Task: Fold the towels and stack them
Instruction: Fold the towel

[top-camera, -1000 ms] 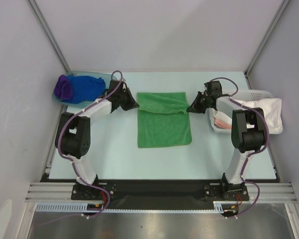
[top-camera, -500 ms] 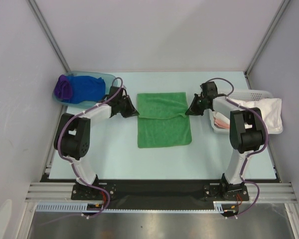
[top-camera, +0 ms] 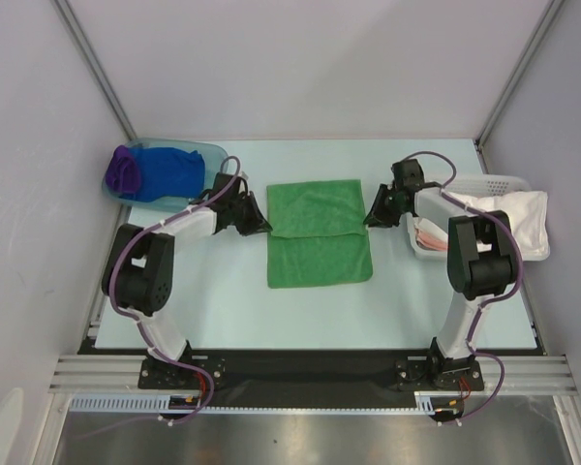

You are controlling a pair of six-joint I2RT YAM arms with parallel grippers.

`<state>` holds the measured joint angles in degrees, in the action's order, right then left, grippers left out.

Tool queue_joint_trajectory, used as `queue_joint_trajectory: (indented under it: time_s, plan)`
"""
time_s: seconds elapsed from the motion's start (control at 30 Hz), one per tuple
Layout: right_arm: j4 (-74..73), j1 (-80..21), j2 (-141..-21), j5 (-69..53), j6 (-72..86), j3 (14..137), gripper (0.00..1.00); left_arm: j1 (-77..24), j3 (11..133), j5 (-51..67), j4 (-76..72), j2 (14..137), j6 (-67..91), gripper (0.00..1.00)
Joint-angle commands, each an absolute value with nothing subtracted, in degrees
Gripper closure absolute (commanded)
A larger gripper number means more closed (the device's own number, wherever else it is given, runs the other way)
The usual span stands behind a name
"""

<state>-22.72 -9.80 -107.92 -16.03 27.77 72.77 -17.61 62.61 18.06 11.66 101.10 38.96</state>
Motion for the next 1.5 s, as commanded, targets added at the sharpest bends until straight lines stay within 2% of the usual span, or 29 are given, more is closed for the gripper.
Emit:
queue_joint_trajectory:
  time_s: [0.0,0.3,0.73,1.47]
  plan:
    - [-23.1,-11.1,-104.0,-13.3,26.6,72.5,0.74,-18.5,62.3,18.6,9.9,101.2,38.5,1.00]
    - [-22.5,-14.8,-104.6,-9.0,26.8,71.0,0.71,-19.7,61.8,17.4,10.0,101.7,38.4,0.96]
    - [-20.5,-14.9,-104.7,-4.8,27.3,68.6,0.65,-19.7,61.8,16.2,10.4,101.8,38.1,0.91]
    - [-18.6,-16.0,-107.2,-3.4,28.3,69.7,0.69,-19.7,61.7,15.7,10.7,102.0,37.8,0.88]
